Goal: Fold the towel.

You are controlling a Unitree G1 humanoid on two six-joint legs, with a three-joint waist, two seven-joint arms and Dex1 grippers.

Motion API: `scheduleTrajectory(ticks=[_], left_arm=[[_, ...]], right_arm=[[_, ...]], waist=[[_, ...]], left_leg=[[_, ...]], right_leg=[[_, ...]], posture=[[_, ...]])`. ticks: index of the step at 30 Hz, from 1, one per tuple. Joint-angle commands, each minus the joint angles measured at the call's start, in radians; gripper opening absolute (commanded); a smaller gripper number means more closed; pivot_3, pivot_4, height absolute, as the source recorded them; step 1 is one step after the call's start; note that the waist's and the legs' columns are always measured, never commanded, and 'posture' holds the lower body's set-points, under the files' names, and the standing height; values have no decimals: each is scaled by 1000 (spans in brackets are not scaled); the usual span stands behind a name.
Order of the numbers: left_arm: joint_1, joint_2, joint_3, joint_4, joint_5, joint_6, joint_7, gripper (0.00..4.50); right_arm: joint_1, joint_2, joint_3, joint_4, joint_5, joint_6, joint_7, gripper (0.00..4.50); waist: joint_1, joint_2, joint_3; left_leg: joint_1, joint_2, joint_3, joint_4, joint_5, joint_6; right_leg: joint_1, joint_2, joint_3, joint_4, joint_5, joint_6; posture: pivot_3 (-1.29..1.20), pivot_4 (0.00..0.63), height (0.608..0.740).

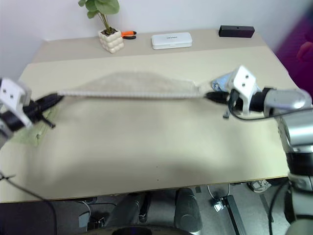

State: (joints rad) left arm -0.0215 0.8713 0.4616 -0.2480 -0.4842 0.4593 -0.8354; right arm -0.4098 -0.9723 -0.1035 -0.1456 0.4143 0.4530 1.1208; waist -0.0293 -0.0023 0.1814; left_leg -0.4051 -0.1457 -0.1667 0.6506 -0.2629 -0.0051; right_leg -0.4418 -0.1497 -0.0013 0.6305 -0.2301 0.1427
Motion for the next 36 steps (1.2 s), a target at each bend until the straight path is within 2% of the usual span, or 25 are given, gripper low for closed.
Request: scheduleTrajectory(ticks=[1, 4, 9, 14, 18, 22, 23, 29, 36], left_arm=[[204, 68, 87, -143, -33, 64, -130, 0], [344, 90, 121, -190, -40, 91, -194, 0], [352, 93, 106, -159, -4, 85, -181, 0], [237, 78, 23, -54, 68, 25, -119, 0], [-32, 34, -139, 190, 184, -83, -25, 0], [-230, -19, -252, 415, 260, -172, 6, 0], [-265, -28, -269, 457, 275, -189, 12, 0], [-360, -65, -329, 599, 321, -274, 13, 0], [-426, -123, -332, 685, 323, -311, 46, 0]], right_arm=[[100, -69, -89, -116, 85, 73, 66, 77], [186, -102, -119, -138, 107, 95, 98, 77], [197, -106, -121, -124, 94, 82, 90, 77], [122, -75, -73, -52, 34, 27, 42, 77], [-102, 39, 76, 207, -157, -137, -64, 77], [-255, 131, 184, 447, -271, -281, -69, 77], [-279, 146, 196, 492, -287, -308, -67, 77], [-372, 211, 222, 682, -341, -421, -76, 77], [-423, 256, 216, 828, -383, -494, -120, 77]], waist=[[13, 0, 0], [26, 0, 0], [46, 0, 0], [43, 0, 0], [40, 0, 0], [38, 0, 0], [38, 0, 0], [29, 0, 0], [14, 0, 0]], left_leg=[[1, 1, 1, 0, 0, 0], [12, 3, 3, -2, -1, 1], [14, 3, 5, -1, -1, 1], [14, 4, 5, -2, -1, 1], [15, 4, 6, -3, -1, 1], [15, 3, 6, -3, -1, 0], [14, 3, 6, -3, 2, -5], [13, 3, 6, -3, 2, -4], [13, 3, 6, -3, 3, -5]], right_leg=[[1, 1, 0, 0, 1, -1], [11, 1, 0, -2, -1, -3], [14, 0, 0, -3, -3, -4], [14, 0, 0, -3, -1, -1], [15, 1, 0, -4, 0, 0], [13, 1, 0, -3, 1, -1], [12, 1, 0, -3, 1, -1], [10, 0, 0, -4, 1, -1], [10, 0, 0, -1, 1, -1]], posture=[[0, 150, 740], [0, 150, 740], [0, 150, 740], [0, 150, 740], [0, 150, 740], [0, 150, 740], [0, 150, 740], [0, 150, 740], [0, 150, 740]])
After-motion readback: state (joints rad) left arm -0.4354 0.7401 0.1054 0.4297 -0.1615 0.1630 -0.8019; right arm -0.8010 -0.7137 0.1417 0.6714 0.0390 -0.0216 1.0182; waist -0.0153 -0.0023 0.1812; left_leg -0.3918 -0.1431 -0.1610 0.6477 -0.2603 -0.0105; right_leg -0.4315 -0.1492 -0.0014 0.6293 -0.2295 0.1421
